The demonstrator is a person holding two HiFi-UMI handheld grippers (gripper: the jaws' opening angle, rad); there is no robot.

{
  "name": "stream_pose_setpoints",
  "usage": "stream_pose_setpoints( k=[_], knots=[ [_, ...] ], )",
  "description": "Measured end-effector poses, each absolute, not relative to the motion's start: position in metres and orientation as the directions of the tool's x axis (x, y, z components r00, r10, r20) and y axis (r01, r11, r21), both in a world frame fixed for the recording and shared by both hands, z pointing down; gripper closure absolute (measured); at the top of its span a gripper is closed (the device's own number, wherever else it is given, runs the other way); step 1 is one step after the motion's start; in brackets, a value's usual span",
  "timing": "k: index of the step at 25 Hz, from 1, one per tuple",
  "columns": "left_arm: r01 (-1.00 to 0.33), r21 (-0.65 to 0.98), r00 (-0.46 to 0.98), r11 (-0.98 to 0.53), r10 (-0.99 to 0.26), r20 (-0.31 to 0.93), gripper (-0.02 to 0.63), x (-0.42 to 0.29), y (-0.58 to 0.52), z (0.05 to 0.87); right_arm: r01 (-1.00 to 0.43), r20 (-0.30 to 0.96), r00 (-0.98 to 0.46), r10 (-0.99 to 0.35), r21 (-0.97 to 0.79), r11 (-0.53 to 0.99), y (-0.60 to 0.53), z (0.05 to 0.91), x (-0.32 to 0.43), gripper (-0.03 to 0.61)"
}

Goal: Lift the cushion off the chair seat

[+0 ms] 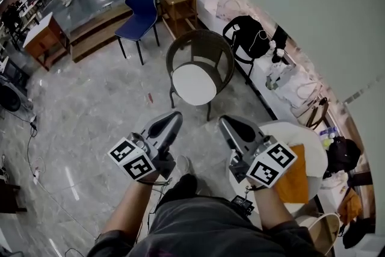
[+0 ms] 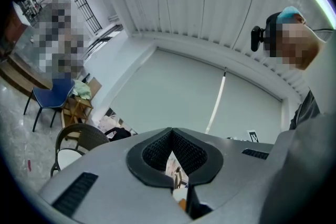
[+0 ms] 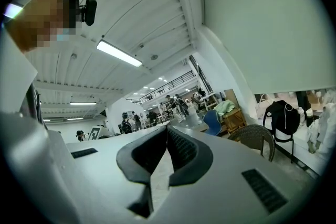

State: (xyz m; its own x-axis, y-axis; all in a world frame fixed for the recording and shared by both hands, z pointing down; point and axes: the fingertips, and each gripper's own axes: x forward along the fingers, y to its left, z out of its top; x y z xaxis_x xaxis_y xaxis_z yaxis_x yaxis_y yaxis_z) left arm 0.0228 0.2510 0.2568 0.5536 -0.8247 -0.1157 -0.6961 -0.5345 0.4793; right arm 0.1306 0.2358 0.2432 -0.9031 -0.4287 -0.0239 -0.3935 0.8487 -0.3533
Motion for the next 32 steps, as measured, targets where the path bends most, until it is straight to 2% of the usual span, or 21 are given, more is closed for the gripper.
stream_pose_setpoints(
  k=[17,24,32],
  knots=[
    [-0.646,0.519,0.613,-0.560,-0.785,-0.084,0.604,-0.097,0.086,0.266,-0.458,0.023,-0.874,-0.485,-0.372,0.807,0.079,0.246,0.004,0.566],
    [-0.642,0.539,0.615,-0.546,-0.786,-0.063,0.604,-0.129,0.050,0.276,-0.471,0.029,-0.865,-0.500,-0.388,0.792,0.040,0.250,-0.024,0.566],
    [-0.644,0.553,0.619,-0.529,-0.785,-0.030,0.604,-0.133,0.004,0.297,-0.480,0.055,-0.860,-0.507,-0.422,0.769,-0.006,0.274,-0.027,0.566]
  ],
)
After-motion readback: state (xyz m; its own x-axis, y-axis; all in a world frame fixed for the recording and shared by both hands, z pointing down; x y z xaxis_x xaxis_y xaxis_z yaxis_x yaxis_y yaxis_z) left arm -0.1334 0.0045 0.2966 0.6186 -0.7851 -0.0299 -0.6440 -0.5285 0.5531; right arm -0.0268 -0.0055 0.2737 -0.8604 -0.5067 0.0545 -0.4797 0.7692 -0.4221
